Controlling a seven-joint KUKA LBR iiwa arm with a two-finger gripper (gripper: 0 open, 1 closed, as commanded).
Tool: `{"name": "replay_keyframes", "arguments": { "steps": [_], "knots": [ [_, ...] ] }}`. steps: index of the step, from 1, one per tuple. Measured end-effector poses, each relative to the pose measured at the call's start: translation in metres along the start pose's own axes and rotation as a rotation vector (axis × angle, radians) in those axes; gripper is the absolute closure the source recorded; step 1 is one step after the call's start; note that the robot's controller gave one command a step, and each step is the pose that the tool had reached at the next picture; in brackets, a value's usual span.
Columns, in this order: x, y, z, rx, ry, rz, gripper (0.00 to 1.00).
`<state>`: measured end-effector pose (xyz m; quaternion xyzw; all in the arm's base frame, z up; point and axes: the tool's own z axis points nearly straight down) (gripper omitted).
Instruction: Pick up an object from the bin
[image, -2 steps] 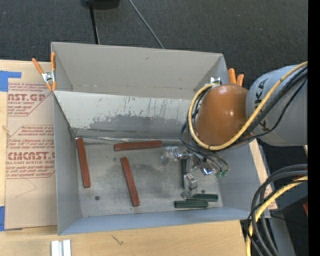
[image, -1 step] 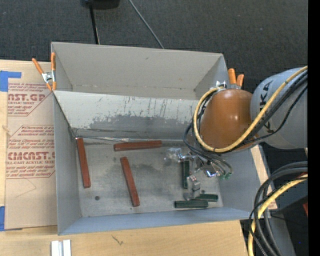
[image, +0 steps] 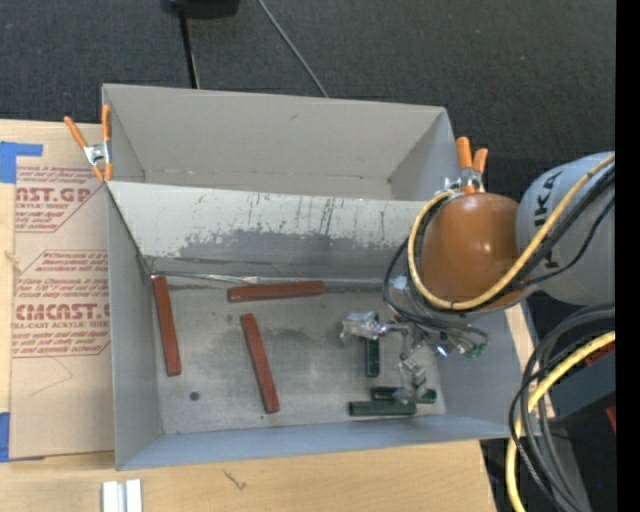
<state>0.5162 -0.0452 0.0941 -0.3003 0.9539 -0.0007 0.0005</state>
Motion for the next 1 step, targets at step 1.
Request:
{"name": "replay_keyframes", "arguments": {
  "steps": [1],
  "knots": [
    [-0.0515, -0.0372, 0.0189, -0.001, -0.005, -0.203, 1.0]
  ]
}}
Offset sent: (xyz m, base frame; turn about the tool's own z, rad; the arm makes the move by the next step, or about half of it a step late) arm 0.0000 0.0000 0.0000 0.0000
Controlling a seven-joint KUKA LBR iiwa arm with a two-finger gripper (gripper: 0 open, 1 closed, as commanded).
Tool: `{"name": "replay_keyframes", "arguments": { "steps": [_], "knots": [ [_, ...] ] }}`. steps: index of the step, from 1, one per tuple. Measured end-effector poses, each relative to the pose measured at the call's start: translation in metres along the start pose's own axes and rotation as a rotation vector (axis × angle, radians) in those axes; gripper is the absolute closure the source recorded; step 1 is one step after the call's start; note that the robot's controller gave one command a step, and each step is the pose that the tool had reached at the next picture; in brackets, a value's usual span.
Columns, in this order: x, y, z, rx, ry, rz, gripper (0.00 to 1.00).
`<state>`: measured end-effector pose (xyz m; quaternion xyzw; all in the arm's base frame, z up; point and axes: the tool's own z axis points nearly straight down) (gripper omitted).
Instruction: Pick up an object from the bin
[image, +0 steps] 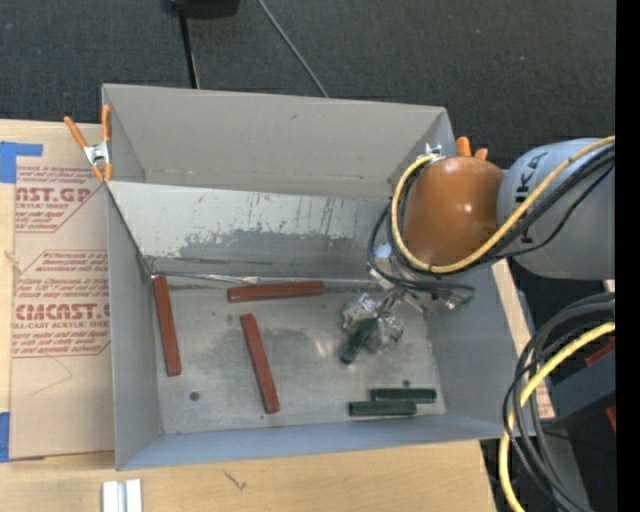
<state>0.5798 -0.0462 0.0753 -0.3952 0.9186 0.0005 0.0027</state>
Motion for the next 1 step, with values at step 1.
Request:
{"name": "replay_keyframes", "arguments": {
  "steps": [1],
  "knots": [
    [0.0, 0.0, 0.0, 0.0, 0.0, 0.0, 1.0]
  ]
}}
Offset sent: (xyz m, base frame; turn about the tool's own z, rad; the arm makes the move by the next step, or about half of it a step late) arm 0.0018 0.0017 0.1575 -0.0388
